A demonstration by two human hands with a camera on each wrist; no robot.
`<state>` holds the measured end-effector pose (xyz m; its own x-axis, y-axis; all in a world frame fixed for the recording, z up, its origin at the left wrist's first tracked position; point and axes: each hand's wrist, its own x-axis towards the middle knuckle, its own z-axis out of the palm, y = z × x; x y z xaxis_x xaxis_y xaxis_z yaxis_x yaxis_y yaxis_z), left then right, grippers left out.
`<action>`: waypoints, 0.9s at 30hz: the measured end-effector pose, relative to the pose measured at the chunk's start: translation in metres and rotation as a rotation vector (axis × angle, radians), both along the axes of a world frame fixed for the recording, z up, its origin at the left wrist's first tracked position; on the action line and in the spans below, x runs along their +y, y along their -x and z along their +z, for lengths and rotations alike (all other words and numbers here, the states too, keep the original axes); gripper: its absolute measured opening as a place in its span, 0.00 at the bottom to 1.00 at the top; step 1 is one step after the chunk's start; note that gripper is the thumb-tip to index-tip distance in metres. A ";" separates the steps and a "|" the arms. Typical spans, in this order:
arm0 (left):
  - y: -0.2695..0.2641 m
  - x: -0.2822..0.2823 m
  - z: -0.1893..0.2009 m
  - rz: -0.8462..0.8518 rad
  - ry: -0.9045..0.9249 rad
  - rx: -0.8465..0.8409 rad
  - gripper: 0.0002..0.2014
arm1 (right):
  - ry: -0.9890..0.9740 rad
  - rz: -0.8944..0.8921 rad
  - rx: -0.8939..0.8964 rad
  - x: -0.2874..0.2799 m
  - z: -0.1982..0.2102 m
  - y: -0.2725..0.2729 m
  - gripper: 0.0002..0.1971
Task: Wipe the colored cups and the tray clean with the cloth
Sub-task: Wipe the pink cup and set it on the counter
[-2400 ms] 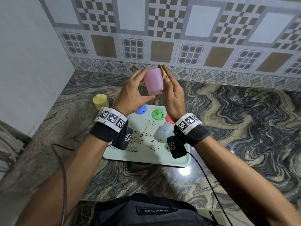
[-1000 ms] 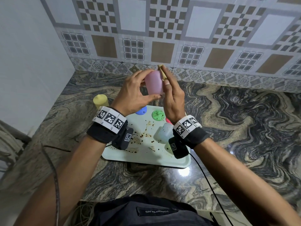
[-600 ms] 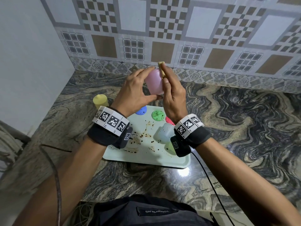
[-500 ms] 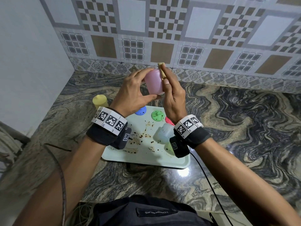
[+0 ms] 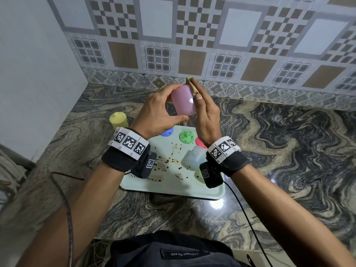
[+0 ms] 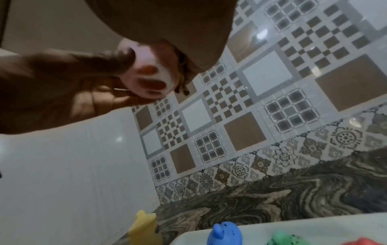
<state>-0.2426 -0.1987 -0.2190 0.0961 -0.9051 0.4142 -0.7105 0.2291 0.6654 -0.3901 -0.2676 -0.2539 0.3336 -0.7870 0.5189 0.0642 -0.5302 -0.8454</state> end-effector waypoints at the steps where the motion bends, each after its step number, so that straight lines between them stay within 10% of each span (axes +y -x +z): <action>1: -0.001 0.000 0.000 -0.011 0.019 0.008 0.44 | -0.047 0.013 -0.045 0.001 0.001 0.000 0.20; 7: 0.001 0.000 -0.009 0.022 0.090 0.083 0.44 | -0.587 -0.071 -0.155 -0.001 0.006 0.002 0.20; 15: 0.005 -0.005 -0.009 0.069 -0.038 0.172 0.40 | -0.353 0.052 -0.130 0.003 0.013 0.002 0.21; 20: -0.005 -0.006 -0.004 -0.015 -0.098 0.391 0.21 | -0.269 0.033 -0.103 -0.006 0.013 0.004 0.21; 27: -0.007 -0.011 -0.006 0.032 -0.292 0.209 0.46 | -0.069 0.058 0.173 -0.015 0.009 0.002 0.23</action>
<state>-0.2360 -0.2101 -0.2253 0.1811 -0.9776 0.1068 -0.5561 -0.0123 0.8310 -0.3920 -0.2827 -0.2445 0.4589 -0.7958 0.3951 -0.0565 -0.4699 -0.8809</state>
